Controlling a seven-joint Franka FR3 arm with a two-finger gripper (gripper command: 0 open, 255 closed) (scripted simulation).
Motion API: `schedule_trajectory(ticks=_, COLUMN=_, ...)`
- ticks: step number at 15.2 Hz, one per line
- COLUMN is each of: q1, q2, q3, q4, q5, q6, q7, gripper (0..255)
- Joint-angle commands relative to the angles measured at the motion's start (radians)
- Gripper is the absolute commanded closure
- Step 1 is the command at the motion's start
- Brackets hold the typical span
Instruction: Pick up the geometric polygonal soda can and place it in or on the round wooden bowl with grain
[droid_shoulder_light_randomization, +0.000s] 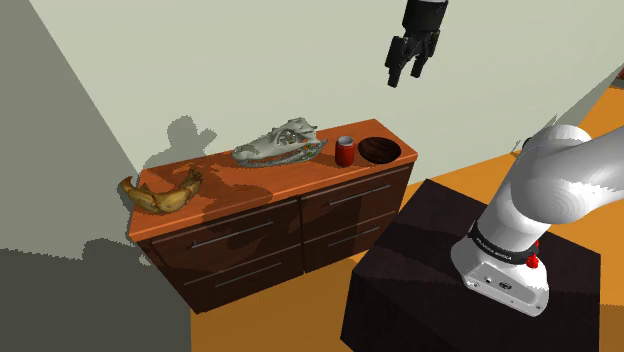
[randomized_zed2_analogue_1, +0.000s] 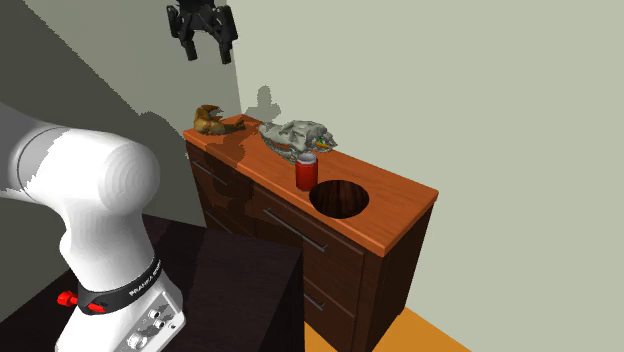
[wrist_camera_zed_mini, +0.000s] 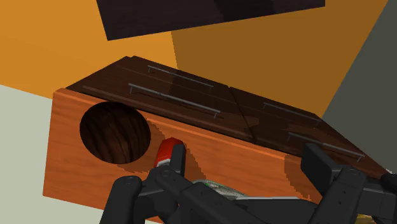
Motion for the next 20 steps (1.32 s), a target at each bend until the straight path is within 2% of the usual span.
schedule_trajectory(ticks=1, q1=0.000, q2=0.000, q3=0.000, q4=0.000, q5=0.000, q6=0.000, q7=0.000, gripper=0)
schedule_trajectory(ticks=10, q1=-0.020, q2=0.246, q3=-0.070, q4=-0.059, q5=-0.030, q6=0.286, q7=-0.057, gripper=0)
schedule_trajectory(ticks=20, q1=-0.028, q2=0.611, q3=-0.142, q4=0.007, q5=-0.008, q6=0.564, q7=-0.137, gripper=0)
